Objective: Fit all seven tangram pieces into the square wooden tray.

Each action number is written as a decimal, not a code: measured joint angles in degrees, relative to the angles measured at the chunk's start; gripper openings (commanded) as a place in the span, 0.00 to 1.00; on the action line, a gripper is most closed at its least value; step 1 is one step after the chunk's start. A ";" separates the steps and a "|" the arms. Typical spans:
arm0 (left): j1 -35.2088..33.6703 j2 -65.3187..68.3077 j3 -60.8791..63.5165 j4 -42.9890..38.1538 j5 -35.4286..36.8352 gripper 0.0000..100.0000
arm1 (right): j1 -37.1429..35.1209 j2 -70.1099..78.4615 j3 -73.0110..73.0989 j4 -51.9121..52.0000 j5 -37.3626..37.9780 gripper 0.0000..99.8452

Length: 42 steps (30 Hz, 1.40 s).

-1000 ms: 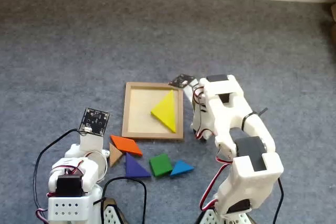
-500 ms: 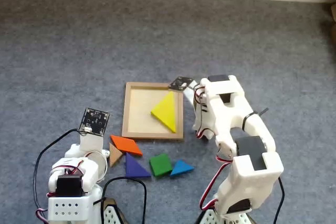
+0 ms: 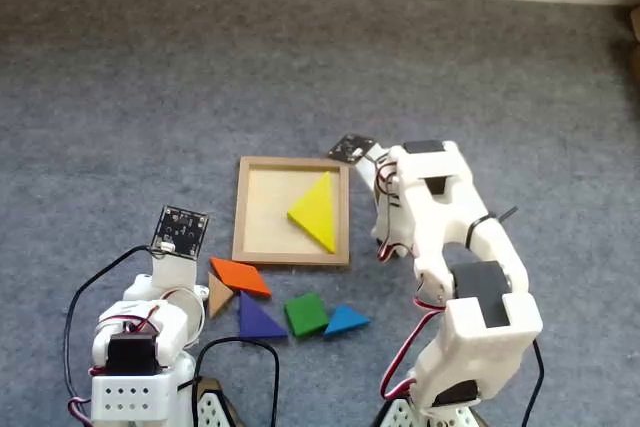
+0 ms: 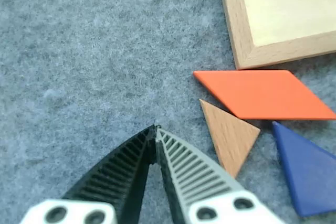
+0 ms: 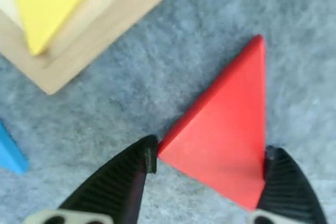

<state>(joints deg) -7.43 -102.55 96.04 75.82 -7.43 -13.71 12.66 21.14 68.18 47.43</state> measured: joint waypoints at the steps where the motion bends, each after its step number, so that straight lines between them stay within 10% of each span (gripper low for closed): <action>1: 0.00 0.00 0.00 0.00 0.00 0.01 | 0.00 0.00 -0.09 0.00 0.00 0.24; 29: 0.00 0.00 0.00 0.00 0.00 0.01 | -13.36 0.26 -19.08 13.27 0.35 0.24; 42: 0.00 0.00 0.00 0.00 0.00 0.01 | -22.59 0.70 -19.08 -14.07 0.44 0.24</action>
<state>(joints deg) -7.43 -102.55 96.04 75.82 -7.43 -36.31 13.36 2.07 54.11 47.87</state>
